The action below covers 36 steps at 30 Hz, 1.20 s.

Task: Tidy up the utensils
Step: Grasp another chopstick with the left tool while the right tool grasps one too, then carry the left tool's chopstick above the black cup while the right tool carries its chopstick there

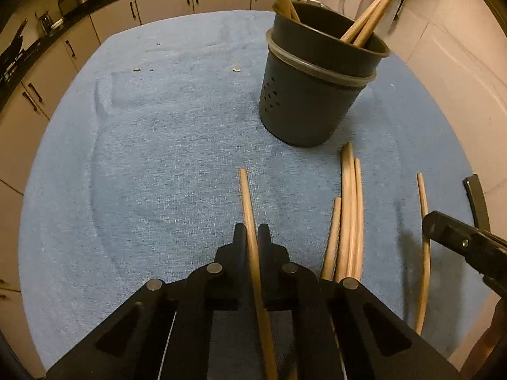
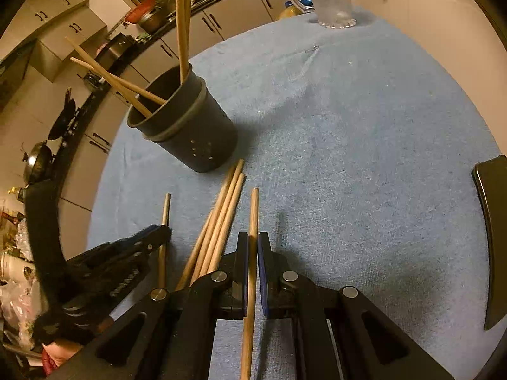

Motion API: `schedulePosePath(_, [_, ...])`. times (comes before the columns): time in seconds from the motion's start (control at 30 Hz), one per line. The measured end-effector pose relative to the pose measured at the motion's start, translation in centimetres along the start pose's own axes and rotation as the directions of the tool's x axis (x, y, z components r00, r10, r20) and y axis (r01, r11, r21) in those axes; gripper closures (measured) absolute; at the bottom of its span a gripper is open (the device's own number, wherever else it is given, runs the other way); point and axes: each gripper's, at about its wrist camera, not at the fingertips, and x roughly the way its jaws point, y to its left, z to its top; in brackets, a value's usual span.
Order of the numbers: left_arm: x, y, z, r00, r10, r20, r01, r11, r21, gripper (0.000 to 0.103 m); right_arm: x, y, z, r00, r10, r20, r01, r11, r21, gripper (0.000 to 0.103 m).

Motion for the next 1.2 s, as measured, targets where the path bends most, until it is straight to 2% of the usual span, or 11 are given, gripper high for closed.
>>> schedulePosePath(0.13, [-2.2,1.3,-0.6,0.996,-0.057,0.066,0.059,0.998,-0.038,0.097,-1.3,0.4,-0.3,0.998,0.037,0.049,-0.036,0.999,-0.028,0.097])
schedulePosePath(0.27, [-6.5,2.6,-1.3,0.977,-0.084,0.195,0.097,0.994,-0.059,0.097,-3.0,1.5,-0.5,0.989,0.087,0.120,-0.080,0.995,-0.061,0.097])
schedulePosePath(0.4, [-11.0,2.9,-1.9,0.941,-0.075,0.330,0.100,0.993,-0.059,0.097,-5.2,2.6,-0.7,0.969,0.141,0.203,-0.120,0.987,-0.111,0.097])
schedulePosePath(0.57, [-14.4,3.5,-1.5,0.902,-0.086,0.422,0.126,0.990,-0.068,0.097,-7.6,4.0,-1.1,0.940,0.187,0.287,-0.144,0.976,-0.164,0.097])
schedulePosePath(0.77, [-16.0,3.8,-1.6,0.881,-0.107,0.461,0.154,0.986,-0.066,0.097,-9.7,4.8,-1.7,0.914,0.210,0.346,-0.147,0.969,-0.200,0.098])
schedulePosePath(1.2, [-17.1,3.7,-2.2,0.870,-0.121,0.479,0.166,0.985,-0.053,0.097,-10.9,5.1,-2.2,0.893,0.231,0.386,-0.155,0.964,-0.217,0.098])
